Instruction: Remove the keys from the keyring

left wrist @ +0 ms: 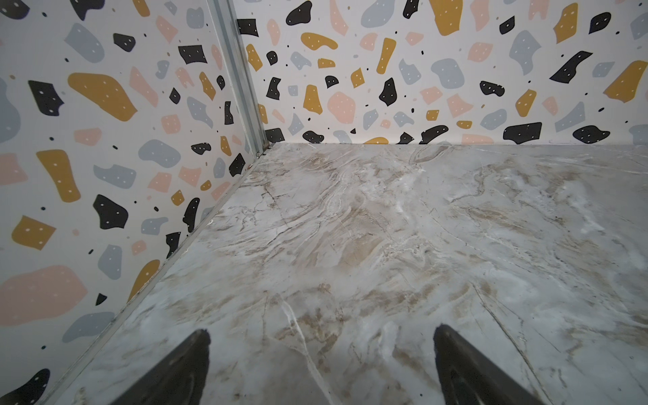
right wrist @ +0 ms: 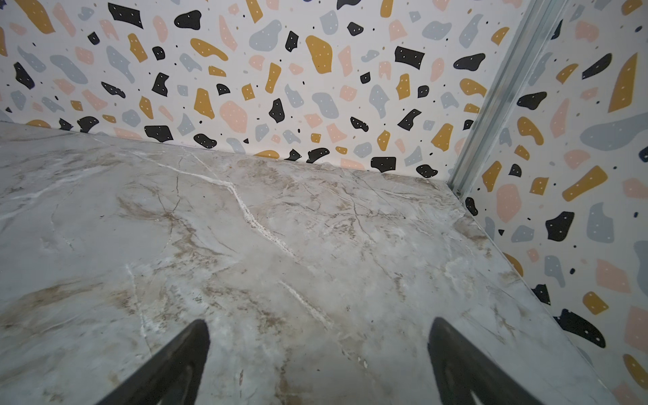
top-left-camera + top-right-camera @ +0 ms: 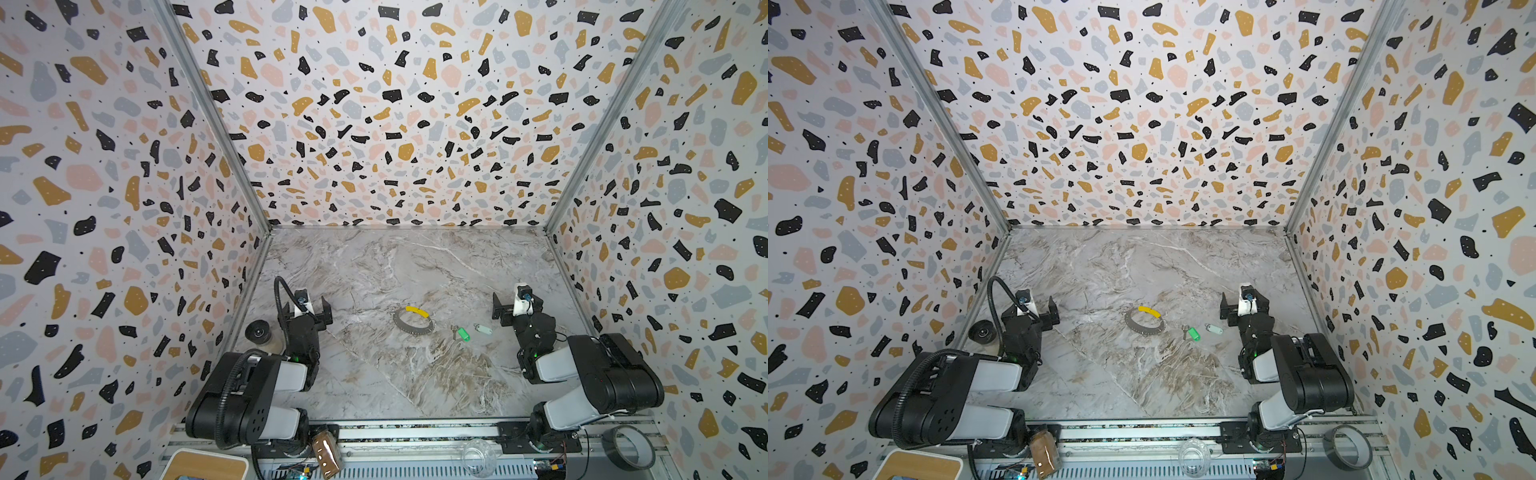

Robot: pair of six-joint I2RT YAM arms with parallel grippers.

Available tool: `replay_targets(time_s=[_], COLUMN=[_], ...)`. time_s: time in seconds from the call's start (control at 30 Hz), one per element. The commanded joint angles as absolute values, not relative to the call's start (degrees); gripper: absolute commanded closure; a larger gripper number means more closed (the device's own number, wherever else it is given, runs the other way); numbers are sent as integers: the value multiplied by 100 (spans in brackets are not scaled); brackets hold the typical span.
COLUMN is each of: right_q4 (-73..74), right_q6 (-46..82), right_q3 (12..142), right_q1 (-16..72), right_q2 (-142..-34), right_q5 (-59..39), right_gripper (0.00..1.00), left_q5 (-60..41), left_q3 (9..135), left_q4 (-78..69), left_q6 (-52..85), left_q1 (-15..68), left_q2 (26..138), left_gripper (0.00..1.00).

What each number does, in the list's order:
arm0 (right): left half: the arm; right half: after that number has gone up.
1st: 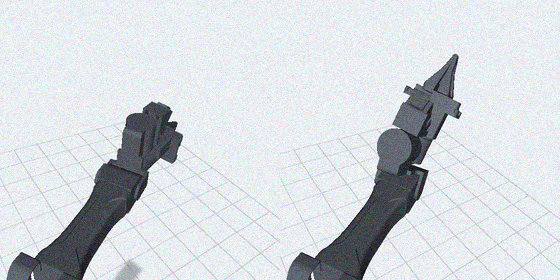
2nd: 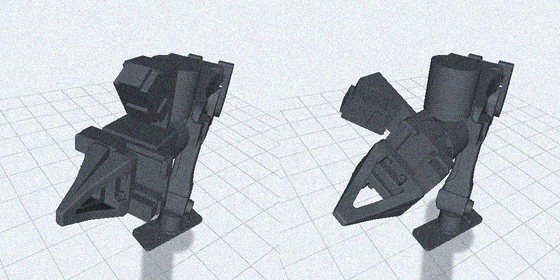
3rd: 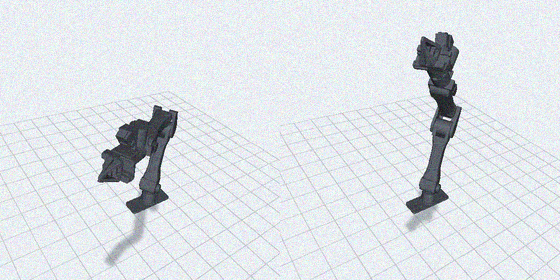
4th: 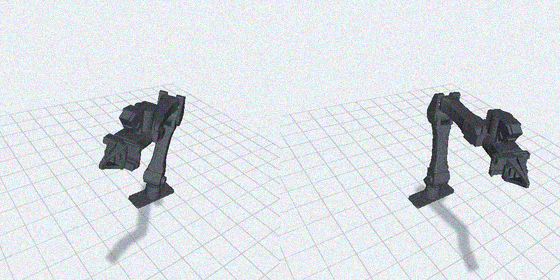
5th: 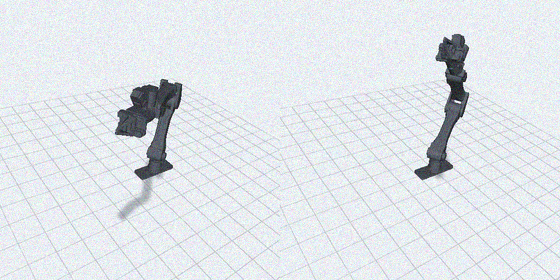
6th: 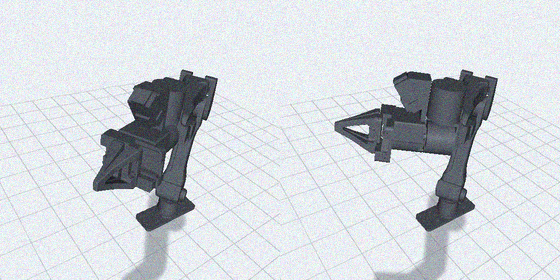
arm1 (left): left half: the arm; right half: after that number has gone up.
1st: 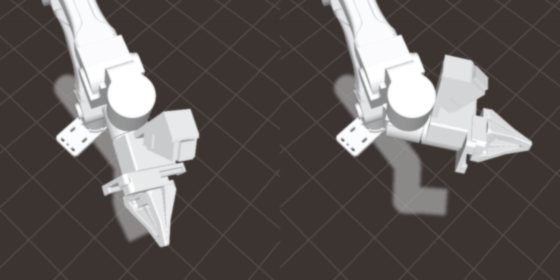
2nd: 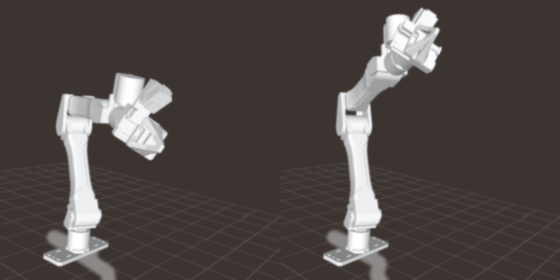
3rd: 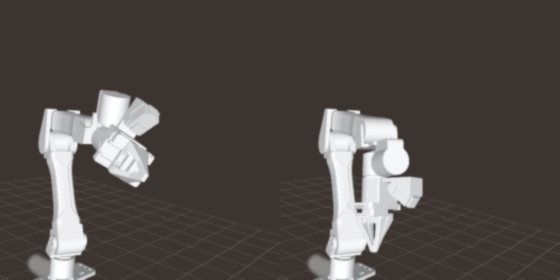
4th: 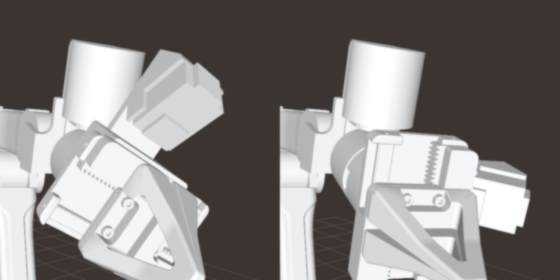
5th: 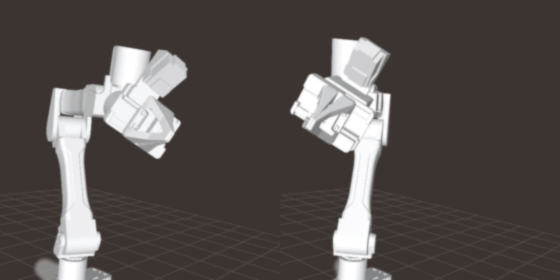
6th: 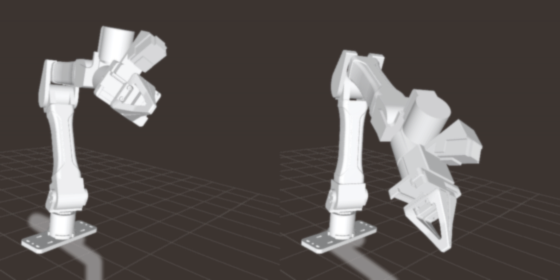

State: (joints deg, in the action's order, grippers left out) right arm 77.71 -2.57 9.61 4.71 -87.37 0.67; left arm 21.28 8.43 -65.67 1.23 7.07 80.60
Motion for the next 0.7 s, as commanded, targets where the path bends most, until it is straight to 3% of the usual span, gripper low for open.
replay_targets(time_s=[0.0, 0.67], right_q4=[7702, 7725], right_q6=[-169, -195], right_q3=[1064, 1057], right_q1=[454, 493], right_q2=[-8690, -8688], right_q5=[47, 97], right_gripper=[1, 1], left_q5=[2104, 2083], left_q3=[941, 949], left_q4=[-6881, -6875], left_q6=[81, 79], left_q1=[675, 677], left_q2=[7980, 7988], left_gripper=[1, 0])
